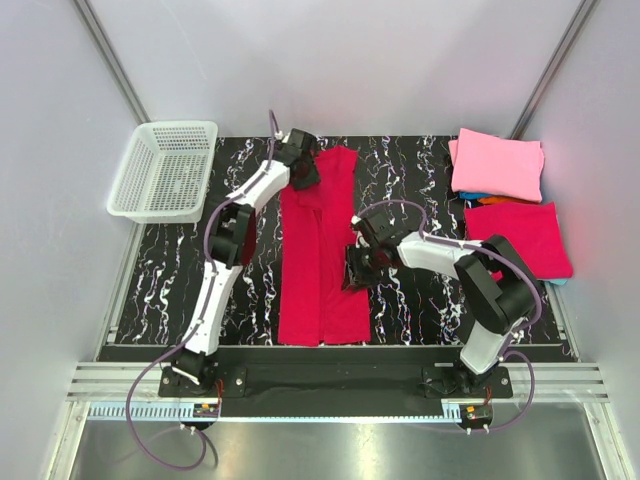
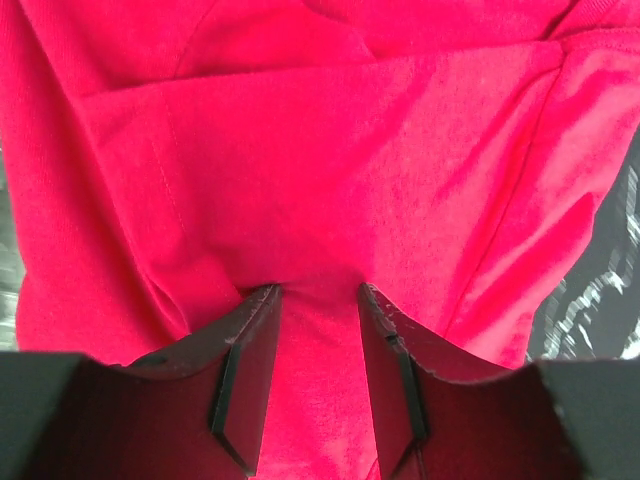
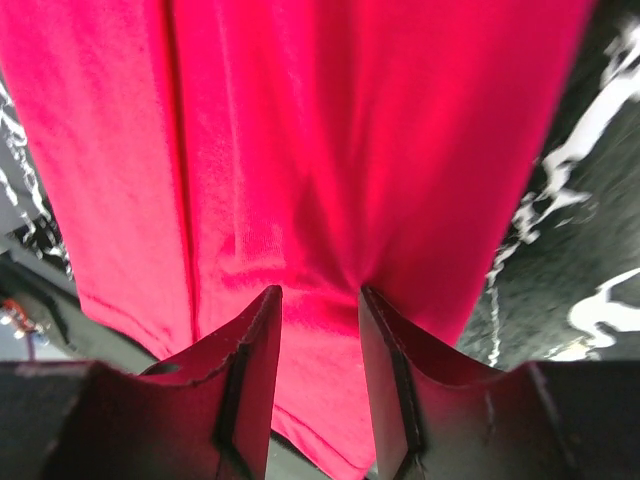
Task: Fold and stack the t-shirts
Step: Fold the tshirt
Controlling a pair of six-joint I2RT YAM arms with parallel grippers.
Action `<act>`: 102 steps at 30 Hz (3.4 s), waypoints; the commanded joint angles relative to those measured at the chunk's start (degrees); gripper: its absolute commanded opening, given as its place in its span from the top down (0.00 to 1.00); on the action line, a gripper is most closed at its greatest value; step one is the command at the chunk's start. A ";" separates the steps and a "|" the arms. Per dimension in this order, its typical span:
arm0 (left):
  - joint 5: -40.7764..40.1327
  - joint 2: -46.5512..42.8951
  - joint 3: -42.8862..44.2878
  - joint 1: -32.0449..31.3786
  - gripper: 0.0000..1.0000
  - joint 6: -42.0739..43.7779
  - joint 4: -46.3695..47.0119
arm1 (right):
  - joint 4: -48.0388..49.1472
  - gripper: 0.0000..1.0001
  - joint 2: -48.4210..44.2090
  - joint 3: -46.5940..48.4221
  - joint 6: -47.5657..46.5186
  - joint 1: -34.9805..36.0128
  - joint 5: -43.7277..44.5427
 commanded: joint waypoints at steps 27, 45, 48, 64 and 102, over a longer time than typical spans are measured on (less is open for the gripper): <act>8.43 -36.55 -38.85 3.32 0.52 -1.67 2.93 | -5.69 0.56 -9.18 -1.36 -1.93 0.29 8.71; 3.15 -93.60 -94.58 -10.29 0.47 -20.72 3.46 | 2.12 0.30 -21.31 -19.46 7.30 0.03 9.34; 2.71 -97.03 -98.19 -13.46 0.46 -23.81 3.20 | 3.27 0.30 -25.27 -22.54 9.40 0.03 8.81; -1.59 -90.98 -104.18 -32.44 0.46 -39.45 2.58 | 4.59 0.36 -34.51 -31.25 15.39 0.20 3.63; -5.81 -85.43 -107.08 -46.33 0.53 -58.09 -0.06 | 7.40 0.48 -36.70 -37.31 19.61 3.89 1.95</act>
